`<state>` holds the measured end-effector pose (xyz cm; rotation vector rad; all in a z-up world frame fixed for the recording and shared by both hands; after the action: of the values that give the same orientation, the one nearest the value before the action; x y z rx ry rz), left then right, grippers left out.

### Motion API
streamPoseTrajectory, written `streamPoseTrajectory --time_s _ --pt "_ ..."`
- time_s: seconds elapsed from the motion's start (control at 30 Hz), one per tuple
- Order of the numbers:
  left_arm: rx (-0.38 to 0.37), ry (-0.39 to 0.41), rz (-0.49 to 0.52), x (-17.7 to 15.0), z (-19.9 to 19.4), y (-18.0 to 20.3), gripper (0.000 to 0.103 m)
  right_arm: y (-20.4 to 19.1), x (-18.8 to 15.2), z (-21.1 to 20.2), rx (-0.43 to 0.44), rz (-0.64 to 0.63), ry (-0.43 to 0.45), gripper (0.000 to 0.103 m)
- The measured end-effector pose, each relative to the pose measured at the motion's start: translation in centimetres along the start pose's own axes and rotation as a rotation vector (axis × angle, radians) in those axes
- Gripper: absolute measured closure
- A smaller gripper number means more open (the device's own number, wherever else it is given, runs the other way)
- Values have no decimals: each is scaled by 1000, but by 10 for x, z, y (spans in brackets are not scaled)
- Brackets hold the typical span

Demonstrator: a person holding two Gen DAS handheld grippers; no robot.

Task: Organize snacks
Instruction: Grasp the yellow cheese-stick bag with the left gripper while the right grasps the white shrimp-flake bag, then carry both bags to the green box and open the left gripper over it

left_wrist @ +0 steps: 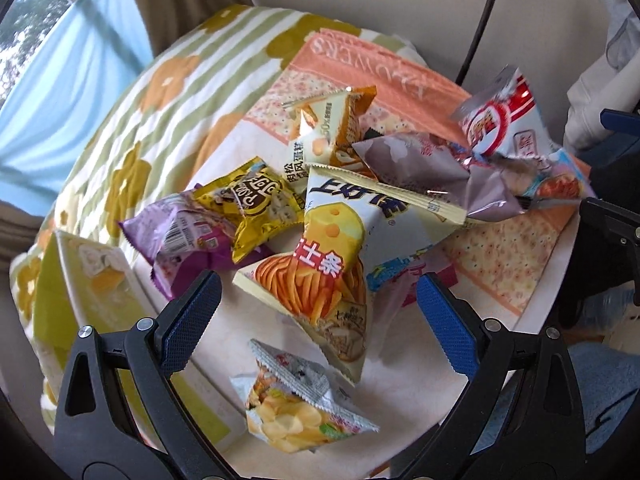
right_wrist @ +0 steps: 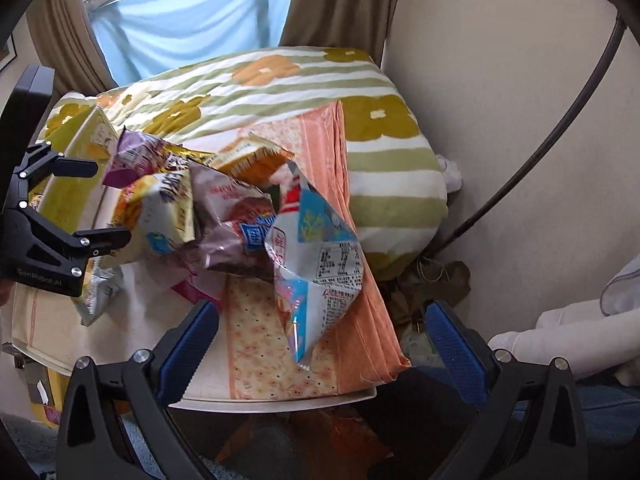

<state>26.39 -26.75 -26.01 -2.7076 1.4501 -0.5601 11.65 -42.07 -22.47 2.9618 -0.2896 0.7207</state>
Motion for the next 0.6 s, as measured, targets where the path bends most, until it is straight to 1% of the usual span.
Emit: streamPoseTrajectory --time_s 0.07,0.13,0.23,0.37,0.43,0.47,0.5,0.53,0.57,0.6 --pt "-2 -23 30 3 15 2 6 0 -2 14 -18 -9 -12 0" --pt "14 -37 62 6 26 4 6 1 -3 28 -24 -4 -28 0" --pt "13 -37 92 10 35 9 6 3 -1 42 -29 -1 -19 0" --pt "0 -45 111 11 47 11 7 -1 8 53 -66 -66 -7 0" --pt "-17 -54 109 10 52 12 18 -3 11 57 -67 -81 -6 2" --pt "-25 -61 107 9 55 12 31 -4 12 59 -64 -89 -7 5" --pt "-34 -71 104 9 57 12 38 -5 13 61 -66 -98 -7 7" --pt "-41 -78 102 8 59 11 39 -6 14 63 -67 -101 -10 7" --pt "-43 -74 102 7 59 11 41 -6 14 66 -67 -105 -16 12" --pt "-43 -70 104 7 59 12 44 -6 14 67 -65 -106 -20 17"
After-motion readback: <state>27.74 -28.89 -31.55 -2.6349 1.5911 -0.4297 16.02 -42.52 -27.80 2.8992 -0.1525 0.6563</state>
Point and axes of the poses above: each gripper's, at about its wrist camera, not at the fingertips, and z roughly the way its jaws point, y to its right, x to its top, the point moved 4 cm from there along z, roughly the way its jaws point, and after that the axes turned 1 degree about -y, right-handed, at the moved point
